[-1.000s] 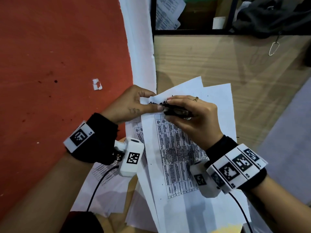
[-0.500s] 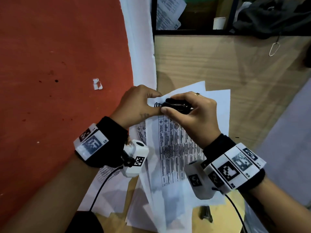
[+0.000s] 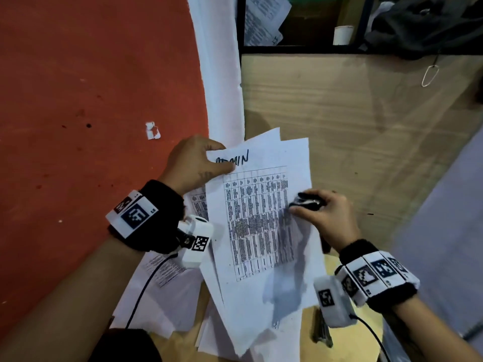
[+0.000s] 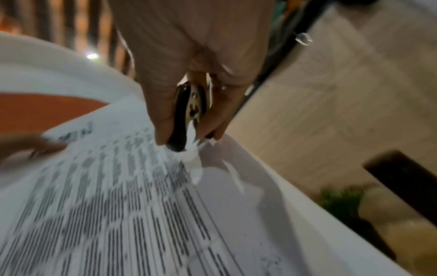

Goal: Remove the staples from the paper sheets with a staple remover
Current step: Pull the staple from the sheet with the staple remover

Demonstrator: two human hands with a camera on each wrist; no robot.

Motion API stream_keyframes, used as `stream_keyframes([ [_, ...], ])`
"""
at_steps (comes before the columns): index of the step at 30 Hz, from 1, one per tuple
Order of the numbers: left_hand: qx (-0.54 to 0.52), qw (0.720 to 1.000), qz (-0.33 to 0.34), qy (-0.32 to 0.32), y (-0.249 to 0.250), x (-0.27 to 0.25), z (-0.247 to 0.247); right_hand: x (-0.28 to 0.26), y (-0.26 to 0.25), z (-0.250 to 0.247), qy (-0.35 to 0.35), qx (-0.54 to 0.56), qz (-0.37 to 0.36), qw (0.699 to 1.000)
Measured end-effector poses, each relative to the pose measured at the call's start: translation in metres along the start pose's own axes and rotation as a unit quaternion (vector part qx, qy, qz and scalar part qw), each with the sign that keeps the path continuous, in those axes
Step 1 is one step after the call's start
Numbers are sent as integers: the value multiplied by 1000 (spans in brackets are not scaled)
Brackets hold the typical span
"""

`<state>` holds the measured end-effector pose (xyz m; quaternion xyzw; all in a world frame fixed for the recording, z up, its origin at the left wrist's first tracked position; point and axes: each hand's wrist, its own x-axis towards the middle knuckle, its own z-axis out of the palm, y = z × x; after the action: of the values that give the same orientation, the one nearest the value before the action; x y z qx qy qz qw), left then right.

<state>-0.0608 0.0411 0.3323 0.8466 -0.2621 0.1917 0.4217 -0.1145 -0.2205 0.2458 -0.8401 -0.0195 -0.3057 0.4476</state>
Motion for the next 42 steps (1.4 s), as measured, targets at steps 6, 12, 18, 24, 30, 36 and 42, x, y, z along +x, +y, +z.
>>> stream_keyframes([
  [6,-55,994,-10,-91,-18,15,-9,15,29,4,-183,287,189,921],
  [12,-106,974,-18,-202,-32,28,0,22,33,20,-276,316,211,883],
  [18,-155,986,-53,-37,-68,38,14,28,42,27,-207,340,214,892],
  [24,-295,933,-202,-25,-115,-10,57,31,52,35,-165,429,242,855],
  [30,-260,936,-236,36,-153,-33,76,20,61,62,-137,419,305,844],
  [36,-113,946,-290,88,-238,-37,25,-26,137,87,-58,375,430,819],
  [42,-11,929,-369,4,-327,-62,33,-90,200,114,-114,268,540,790],
])
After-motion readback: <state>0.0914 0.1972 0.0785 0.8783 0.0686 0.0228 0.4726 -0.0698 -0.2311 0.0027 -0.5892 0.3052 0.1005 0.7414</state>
